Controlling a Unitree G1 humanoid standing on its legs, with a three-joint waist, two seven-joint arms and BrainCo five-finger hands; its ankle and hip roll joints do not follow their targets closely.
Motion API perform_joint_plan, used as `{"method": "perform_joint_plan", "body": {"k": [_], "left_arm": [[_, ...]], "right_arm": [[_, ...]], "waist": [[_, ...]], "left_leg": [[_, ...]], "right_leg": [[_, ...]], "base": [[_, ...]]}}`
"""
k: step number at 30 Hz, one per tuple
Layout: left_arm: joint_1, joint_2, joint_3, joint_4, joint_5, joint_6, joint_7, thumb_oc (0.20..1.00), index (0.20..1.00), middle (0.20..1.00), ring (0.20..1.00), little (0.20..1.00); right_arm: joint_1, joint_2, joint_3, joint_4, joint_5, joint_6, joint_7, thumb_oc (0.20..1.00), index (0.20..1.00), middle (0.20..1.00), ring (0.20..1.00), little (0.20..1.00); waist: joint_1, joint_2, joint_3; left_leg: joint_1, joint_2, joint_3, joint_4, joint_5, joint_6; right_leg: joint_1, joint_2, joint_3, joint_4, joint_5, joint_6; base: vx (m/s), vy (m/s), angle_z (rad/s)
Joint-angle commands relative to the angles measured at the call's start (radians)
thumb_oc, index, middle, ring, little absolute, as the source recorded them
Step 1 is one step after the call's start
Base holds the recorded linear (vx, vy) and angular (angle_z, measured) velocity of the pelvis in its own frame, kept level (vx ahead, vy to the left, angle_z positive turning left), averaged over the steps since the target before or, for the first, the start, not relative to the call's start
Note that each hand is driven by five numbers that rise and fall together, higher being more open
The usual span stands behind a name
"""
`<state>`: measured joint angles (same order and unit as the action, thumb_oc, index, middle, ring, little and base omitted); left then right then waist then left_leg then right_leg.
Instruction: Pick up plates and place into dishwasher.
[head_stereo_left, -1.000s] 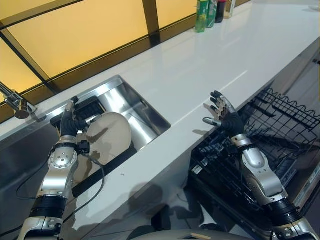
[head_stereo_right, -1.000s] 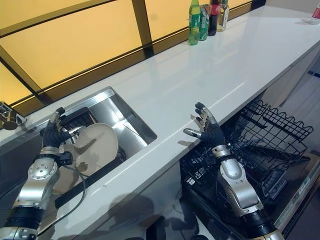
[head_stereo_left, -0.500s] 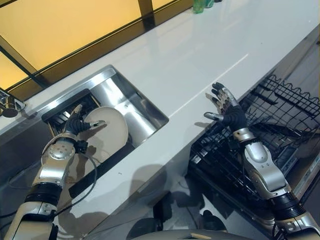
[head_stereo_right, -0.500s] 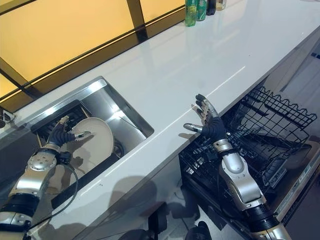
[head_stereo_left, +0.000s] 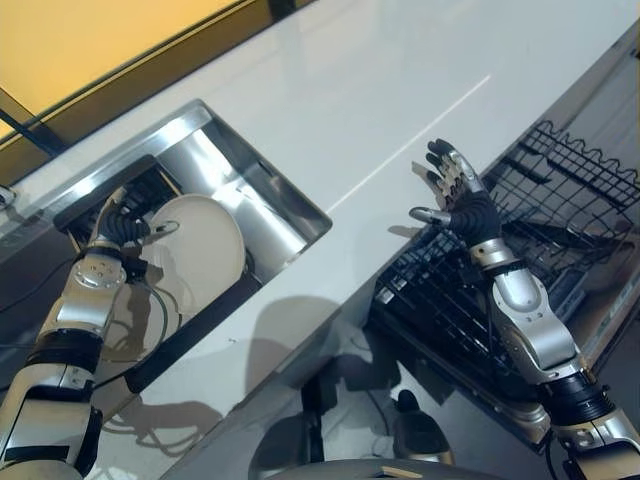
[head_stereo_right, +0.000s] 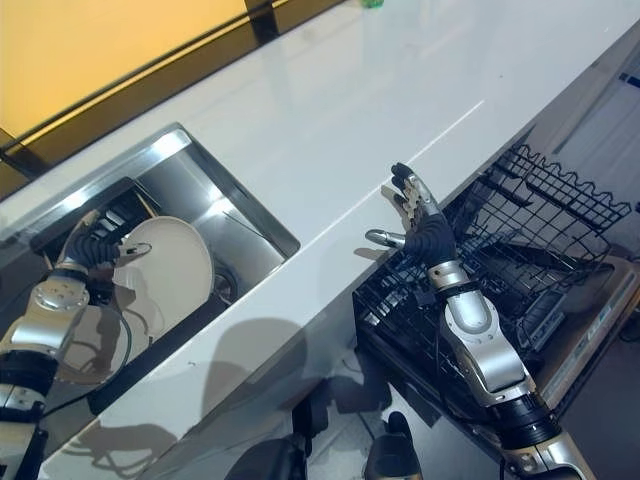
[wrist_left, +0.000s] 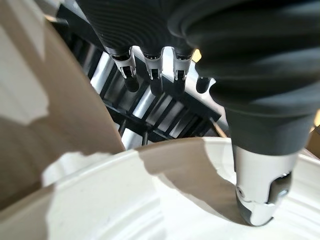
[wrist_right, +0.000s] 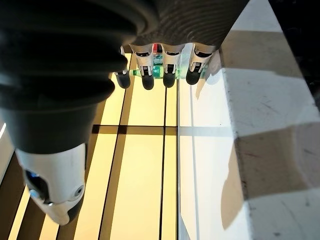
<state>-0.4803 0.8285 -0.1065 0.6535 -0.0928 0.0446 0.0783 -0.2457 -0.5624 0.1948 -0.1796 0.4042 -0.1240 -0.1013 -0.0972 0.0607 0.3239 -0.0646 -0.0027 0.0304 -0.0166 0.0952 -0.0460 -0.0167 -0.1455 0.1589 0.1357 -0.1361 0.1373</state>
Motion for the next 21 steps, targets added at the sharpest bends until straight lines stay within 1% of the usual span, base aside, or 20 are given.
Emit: {"method": "perform_joint_plan", "body": {"k": [1,3,5,6,9,11,13,14,17,21], "left_arm": [[-0.075,0.070,-0.027,0.007,-0.050,-0.051,-0.152,1.000,1.000,1.000,1.000,1.000],[-0.082,0.056,-0.047,-0.023,-0.113,-0.070,-0.252,1.000,1.000,1.000,1.000,1.000],[-0.083,0.055,-0.051,-0.030,-0.124,-0.067,-0.268,1.000,1.000,1.000,1.000,1.000],[-0.082,0.053,-0.079,-0.065,-0.193,-0.056,-0.378,1.000,1.000,1.000,1.000,1.000],[-0.079,0.061,-0.108,-0.092,-0.235,-0.020,-0.488,1.000,1.000,1.000,1.000,1.000],[-0.075,0.077,-0.141,-0.121,-0.233,0.024,-0.581,1.000,1.000,1.000,1.000,1.000],[-0.075,0.083,-0.154,-0.130,-0.230,0.038,-0.605,1.000,1.000,1.000,1.000,1.000],[-0.072,0.099,-0.188,-0.155,-0.232,0.078,-0.663,1.000,1.000,1.000,1.000,1.000],[-0.074,0.108,-0.227,-0.175,-0.227,0.128,-0.747,1.000,1.000,1.000,1.000,1.000],[-0.062,0.113,-0.237,-0.196,-0.251,0.141,-0.780,1.000,1.000,1.000,1.000,1.000]], "right_arm": [[0.032,-0.016,-0.025,-0.028,-0.003,-0.024,-0.008,1.000,1.000,1.000,1.000,1.000],[0.025,-0.012,-0.026,-0.026,-0.005,-0.023,-0.011,1.000,1.000,1.000,1.000,1.000],[0.025,-0.013,-0.027,-0.025,-0.005,-0.024,-0.011,1.000,1.000,1.000,1.000,1.000],[0.019,-0.017,-0.034,-0.021,0.000,-0.023,-0.005,1.000,1.000,1.000,1.000,1.000],[0.015,-0.019,-0.035,-0.021,0.002,-0.029,-0.003,1.000,1.000,1.000,1.000,1.000],[0.015,-0.026,-0.037,-0.026,0.007,-0.026,0.000,1.000,1.000,1.000,1.000,1.000],[0.013,-0.030,-0.037,-0.029,0.010,-0.022,0.000,1.000,1.000,1.000,1.000,1.000],[0.008,-0.043,-0.034,-0.033,0.023,-0.016,0.000,1.000,1.000,1.000,1.000,1.000],[0.003,-0.060,-0.024,-0.033,0.035,-0.010,-0.003,1.000,1.000,1.000,1.000,1.000],[0.010,-0.073,-0.022,-0.033,0.049,-0.003,0.005,1.000,1.000,1.000,1.000,1.000]], "waist": [[0.001,-0.024,-0.030],[0.002,-0.024,-0.024],[0.002,-0.024,-0.023],[0.000,-0.018,-0.017],[-0.002,-0.011,-0.008],[-0.005,-0.004,-0.005],[-0.006,-0.002,-0.005],[-0.008,0.004,-0.006],[-0.010,0.010,-0.011],[-0.009,0.017,-0.024]], "left_leg": [[-0.069,-0.065,-0.015,0.169,-0.122,0.054],[-0.072,-0.066,-0.015,0.165,-0.119,0.054],[-0.071,-0.066,-0.015,0.163,-0.118,0.054],[-0.071,-0.068,-0.015,0.155,-0.115,0.056],[-0.071,-0.068,-0.014,0.153,-0.115,0.058],[-0.070,-0.070,-0.012,0.152,-0.115,0.058],[-0.068,-0.071,-0.012,0.151,-0.115,0.058],[-0.061,-0.072,-0.011,0.146,-0.114,0.059],[-0.045,-0.074,-0.009,0.140,-0.115,0.059],[-0.021,-0.076,-0.009,0.126,-0.117,0.057]], "right_leg": [[-0.119,-0.014,0.023,-0.022,0.181,0.023],[-0.121,-0.014,0.024,-0.027,0.185,0.024],[-0.120,-0.014,0.024,-0.028,0.186,0.024],[-0.121,-0.012,0.027,-0.032,0.189,0.024],[-0.123,-0.011,0.028,-0.033,0.192,0.023],[-0.123,-0.012,0.027,-0.035,0.196,0.023],[-0.120,-0.012,0.027,-0.038,0.197,0.023],[-0.113,-0.012,0.027,-0.043,0.198,0.023],[-0.098,-0.013,0.023,-0.051,0.198,0.022],[-0.073,-0.016,0.016,-0.066,0.195,0.024]], "base": [[-0.03,-0.017,-0.05],[-0.01,-0.008,-0.03],[0.00,0.000,0.00],[-0.03,-0.005,-0.01],[-0.02,0.001,-0.01],[-0.01,0.005,-0.02],[0.00,0.000,0.00],[0.00,0.000,0.00],[0.01,0.006,0.00],[0.03,0.007,0.01]]}}
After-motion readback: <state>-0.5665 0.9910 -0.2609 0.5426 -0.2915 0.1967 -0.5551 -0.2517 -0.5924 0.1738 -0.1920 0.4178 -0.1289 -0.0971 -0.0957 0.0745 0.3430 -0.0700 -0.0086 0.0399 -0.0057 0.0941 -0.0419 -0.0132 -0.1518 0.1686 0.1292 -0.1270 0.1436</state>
